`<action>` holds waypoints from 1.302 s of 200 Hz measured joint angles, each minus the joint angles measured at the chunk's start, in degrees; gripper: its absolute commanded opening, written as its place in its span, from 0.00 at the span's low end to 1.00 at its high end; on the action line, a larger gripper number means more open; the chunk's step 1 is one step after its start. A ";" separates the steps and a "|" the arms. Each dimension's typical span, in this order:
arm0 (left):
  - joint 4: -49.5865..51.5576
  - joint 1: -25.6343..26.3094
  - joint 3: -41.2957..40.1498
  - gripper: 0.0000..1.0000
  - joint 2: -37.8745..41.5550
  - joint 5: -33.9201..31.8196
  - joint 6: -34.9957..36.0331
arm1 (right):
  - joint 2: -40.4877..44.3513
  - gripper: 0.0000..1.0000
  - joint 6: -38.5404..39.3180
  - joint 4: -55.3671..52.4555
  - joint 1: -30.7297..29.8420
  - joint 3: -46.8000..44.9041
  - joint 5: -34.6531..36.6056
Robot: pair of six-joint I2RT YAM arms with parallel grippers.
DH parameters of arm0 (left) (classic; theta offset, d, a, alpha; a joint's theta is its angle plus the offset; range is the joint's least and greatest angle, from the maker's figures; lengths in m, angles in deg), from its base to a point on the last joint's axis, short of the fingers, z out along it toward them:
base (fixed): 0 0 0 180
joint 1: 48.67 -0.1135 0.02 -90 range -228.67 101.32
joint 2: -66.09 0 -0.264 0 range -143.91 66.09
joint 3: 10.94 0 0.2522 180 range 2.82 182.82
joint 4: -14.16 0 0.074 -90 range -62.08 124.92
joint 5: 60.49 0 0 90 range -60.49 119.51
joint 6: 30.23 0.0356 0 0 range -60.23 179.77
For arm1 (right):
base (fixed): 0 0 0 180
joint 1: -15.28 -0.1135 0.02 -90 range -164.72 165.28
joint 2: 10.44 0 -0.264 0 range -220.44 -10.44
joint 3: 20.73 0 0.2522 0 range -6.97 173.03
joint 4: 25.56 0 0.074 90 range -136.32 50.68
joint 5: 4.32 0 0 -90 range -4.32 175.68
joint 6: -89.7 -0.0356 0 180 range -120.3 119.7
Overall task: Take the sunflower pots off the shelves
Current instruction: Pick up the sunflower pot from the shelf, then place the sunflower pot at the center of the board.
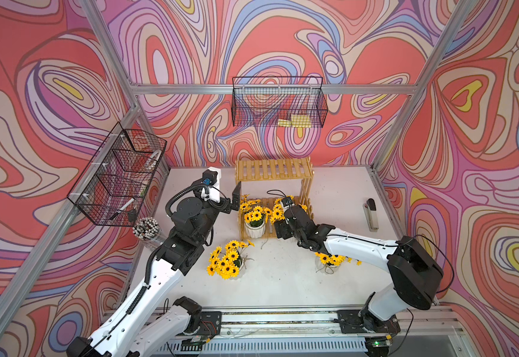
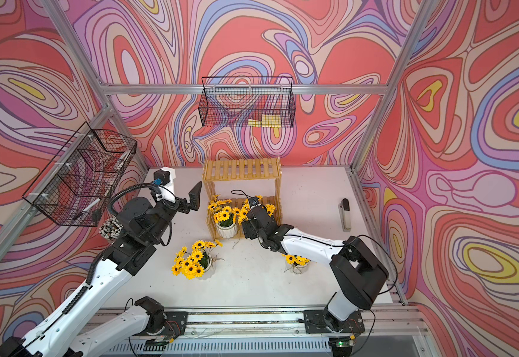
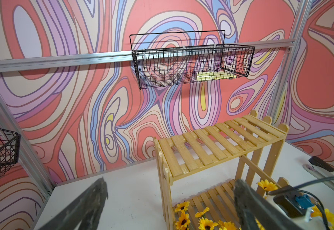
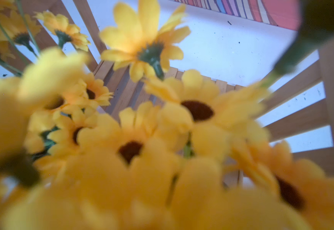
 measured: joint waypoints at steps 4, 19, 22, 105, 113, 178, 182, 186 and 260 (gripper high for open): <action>-0.02 0.00 0.00 1.00 0.00 0.00 0.00 | 0.28 0.31 0.02 0.13 -0.24 -0.28 0.07; -0.02 0.00 0.00 1.00 0.02 0.00 0.00 | 1.64 0.31 0.15 0.50 -1.22 -1.68 0.20; -0.02 0.00 0.00 1.00 0.02 0.00 0.00 | 1.97 0.31 0.15 0.61 -1.42 -2.03 0.24; -0.02 0.00 0.00 1.00 0.02 0.24 -0.02 | 12.87 0.29 -0.28 3.30 -5.64 -12.39 0.96; -0.02 0.00 0.00 1.00 0.02 0.28 -0.02 | 13.49 0.29 -0.28 3.93 -5.81 -13.53 0.90; -0.02 0.00 0.00 1.00 0.02 0.70 -0.04 | 17.03 0.29 -0.20 9.73 -7.15 -22.86 -1.16; -0.02 0.00 0.00 1.00 0.02 0.72 -0.04 | 17.07 0.29 -0.17 10.10 -7.17 -23.15 -1.33; -0.02 0.00 0.00 1.00 0.02 0.76 -0.04 | 17.07 0.29 -0.13 10.69 -7.17 -23.50 -1.60; -0.02 0.00 0.00 1.00 0.37 1.03 -0.04 | 17.07 0.30 0.42 16.15 -7.39 -27.17 -4.11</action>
